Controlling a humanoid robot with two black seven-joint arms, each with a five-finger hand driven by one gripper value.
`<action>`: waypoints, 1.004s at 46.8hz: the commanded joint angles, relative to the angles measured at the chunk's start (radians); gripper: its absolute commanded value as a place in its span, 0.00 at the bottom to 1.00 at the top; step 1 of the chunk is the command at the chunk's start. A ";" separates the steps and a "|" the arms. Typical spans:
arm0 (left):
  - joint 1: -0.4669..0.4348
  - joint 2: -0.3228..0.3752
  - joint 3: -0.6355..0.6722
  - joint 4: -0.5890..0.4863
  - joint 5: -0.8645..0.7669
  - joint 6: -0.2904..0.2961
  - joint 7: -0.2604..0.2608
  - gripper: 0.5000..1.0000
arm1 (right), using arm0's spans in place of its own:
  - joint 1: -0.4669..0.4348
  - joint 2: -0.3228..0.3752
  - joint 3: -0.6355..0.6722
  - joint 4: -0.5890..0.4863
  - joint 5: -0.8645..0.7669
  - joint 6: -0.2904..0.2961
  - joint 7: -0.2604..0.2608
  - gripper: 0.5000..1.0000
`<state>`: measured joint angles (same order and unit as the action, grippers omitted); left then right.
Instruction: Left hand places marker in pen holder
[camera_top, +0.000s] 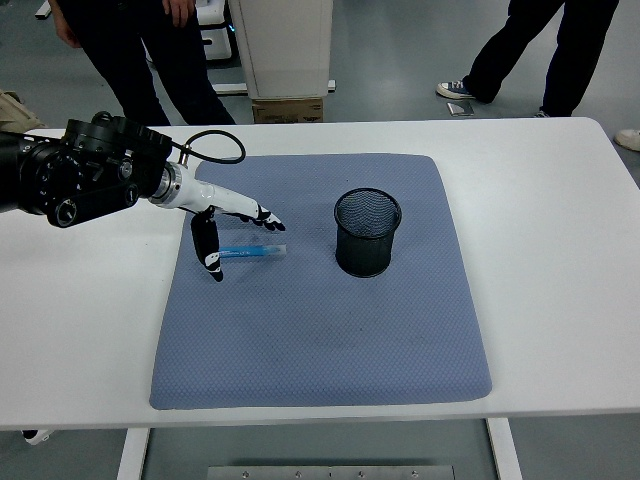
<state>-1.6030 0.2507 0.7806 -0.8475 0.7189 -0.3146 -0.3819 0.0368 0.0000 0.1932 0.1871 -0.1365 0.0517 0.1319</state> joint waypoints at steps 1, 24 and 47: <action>0.000 -0.014 0.000 0.002 0.002 0.000 0.001 1.00 | 0.000 0.000 0.000 0.000 0.000 0.000 0.000 1.00; -0.002 -0.030 0.000 0.004 0.063 -0.004 0.061 1.00 | 0.000 0.000 0.000 0.000 0.000 0.000 0.000 1.00; -0.002 -0.067 -0.004 0.004 0.119 -0.008 0.061 1.00 | 0.000 0.000 0.000 0.000 0.000 -0.001 0.000 1.00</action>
<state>-1.6047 0.1847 0.7761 -0.8434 0.8307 -0.3221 -0.3205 0.0368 0.0000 0.1933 0.1872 -0.1365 0.0515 0.1319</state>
